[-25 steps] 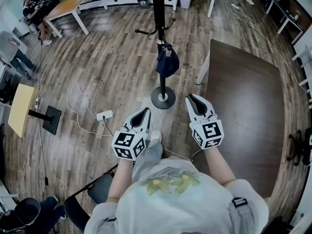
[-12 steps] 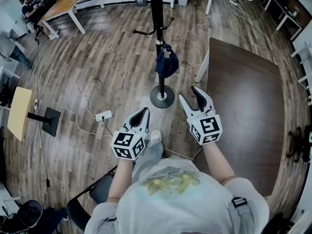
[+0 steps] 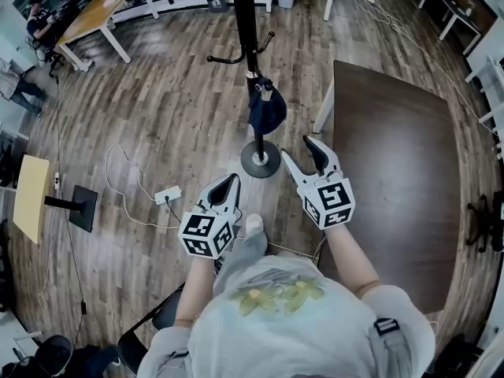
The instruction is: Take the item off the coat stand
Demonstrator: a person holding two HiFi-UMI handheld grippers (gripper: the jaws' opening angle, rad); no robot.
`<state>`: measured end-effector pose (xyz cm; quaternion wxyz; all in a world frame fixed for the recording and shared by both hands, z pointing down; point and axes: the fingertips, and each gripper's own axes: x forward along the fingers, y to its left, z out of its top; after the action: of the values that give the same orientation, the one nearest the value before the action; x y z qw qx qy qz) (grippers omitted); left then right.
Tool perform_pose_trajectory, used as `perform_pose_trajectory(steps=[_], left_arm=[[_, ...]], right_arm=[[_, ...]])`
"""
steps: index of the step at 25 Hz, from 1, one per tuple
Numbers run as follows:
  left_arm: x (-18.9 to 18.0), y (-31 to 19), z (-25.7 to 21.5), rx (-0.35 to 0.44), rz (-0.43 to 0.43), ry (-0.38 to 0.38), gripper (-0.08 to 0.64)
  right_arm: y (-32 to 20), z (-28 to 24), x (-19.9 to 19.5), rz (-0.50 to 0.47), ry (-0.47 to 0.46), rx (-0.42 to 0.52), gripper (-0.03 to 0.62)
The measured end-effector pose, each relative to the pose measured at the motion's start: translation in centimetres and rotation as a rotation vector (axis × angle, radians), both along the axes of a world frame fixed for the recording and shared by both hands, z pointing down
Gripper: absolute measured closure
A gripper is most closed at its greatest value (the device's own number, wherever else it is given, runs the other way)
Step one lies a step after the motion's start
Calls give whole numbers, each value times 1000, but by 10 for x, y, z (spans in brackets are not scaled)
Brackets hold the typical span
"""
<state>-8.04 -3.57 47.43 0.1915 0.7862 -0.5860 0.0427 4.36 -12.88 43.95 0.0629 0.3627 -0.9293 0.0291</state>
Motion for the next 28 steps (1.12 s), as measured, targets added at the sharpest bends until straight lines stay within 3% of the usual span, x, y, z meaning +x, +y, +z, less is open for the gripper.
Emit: perform_pose_trajectory(steps=[28], left_arm=[[-36,-63,3,-15,74,7,545]], right_arm=[[-64,30,-52,69,49,-79,342]])
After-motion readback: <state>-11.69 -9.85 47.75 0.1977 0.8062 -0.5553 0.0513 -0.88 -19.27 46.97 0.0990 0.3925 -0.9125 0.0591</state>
